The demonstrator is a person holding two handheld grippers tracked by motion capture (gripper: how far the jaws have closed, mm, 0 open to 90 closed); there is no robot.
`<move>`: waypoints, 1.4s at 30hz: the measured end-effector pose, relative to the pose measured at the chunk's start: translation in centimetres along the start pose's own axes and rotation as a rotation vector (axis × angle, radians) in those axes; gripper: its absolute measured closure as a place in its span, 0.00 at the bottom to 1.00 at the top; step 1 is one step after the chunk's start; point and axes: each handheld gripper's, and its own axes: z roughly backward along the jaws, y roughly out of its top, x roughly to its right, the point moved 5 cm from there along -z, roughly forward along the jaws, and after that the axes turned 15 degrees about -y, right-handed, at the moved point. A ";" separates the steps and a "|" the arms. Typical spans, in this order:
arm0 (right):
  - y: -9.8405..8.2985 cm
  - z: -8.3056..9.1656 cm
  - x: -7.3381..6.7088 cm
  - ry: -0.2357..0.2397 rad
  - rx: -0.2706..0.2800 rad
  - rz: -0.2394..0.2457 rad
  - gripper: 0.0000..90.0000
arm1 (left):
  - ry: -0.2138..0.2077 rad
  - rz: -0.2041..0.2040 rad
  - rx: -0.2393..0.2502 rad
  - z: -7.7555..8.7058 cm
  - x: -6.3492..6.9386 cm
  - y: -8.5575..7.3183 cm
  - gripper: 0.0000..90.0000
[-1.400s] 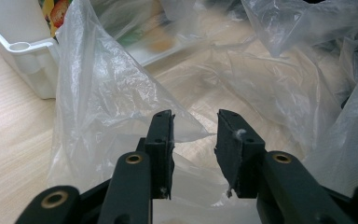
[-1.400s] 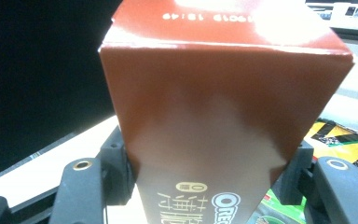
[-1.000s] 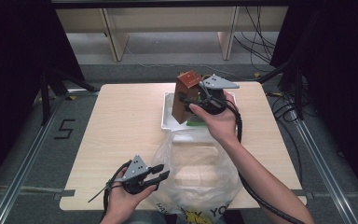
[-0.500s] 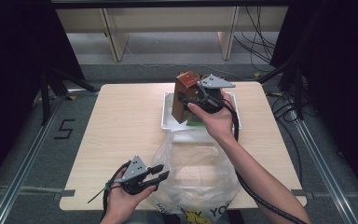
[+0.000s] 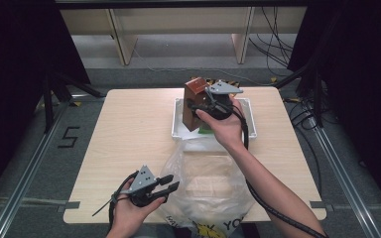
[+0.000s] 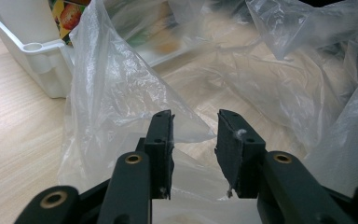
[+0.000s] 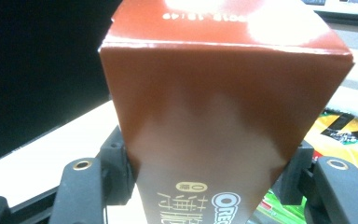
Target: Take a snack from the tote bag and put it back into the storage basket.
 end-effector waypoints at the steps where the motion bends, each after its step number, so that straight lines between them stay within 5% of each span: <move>1: -0.2 0.0 -0.1 0.002 -0.018 -0.007 0.43 | 0.000 0.001 0.001 0.0 0.0 0.0 0.73; 42: -4.7 -4.1 -0.7 -0.015 -0.127 0.013 0.42 | -0.004 -0.016 -0.009 0.0 -0.2 -0.1 0.72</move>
